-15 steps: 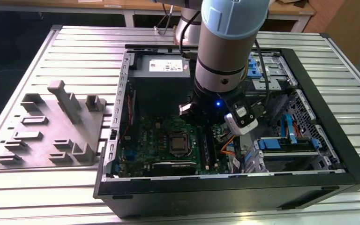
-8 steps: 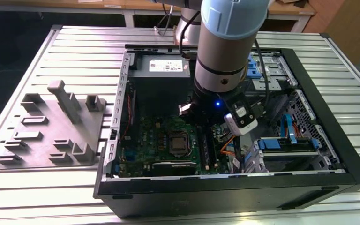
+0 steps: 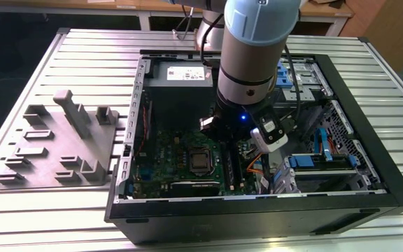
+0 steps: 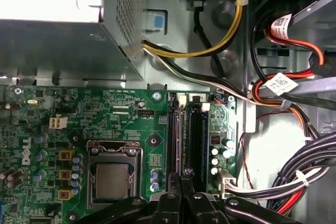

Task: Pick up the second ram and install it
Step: 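Insert the second ram into the second slot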

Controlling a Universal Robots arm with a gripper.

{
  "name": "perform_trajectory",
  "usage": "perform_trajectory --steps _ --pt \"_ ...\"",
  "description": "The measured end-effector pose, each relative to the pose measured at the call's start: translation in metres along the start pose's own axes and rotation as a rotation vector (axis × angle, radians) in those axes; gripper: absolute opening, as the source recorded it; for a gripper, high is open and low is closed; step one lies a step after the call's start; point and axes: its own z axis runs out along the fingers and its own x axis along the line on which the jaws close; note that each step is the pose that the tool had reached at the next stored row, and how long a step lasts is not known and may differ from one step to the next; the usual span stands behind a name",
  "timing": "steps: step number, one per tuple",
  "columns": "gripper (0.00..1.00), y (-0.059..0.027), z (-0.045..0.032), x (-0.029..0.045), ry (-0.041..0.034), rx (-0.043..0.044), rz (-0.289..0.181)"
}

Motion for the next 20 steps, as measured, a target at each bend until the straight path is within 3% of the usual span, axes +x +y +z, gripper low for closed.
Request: perform_trajectory --steps 20 --pt "0.08 -0.0003 0.0064 0.0002 -0.0001 -0.0013 0.000"
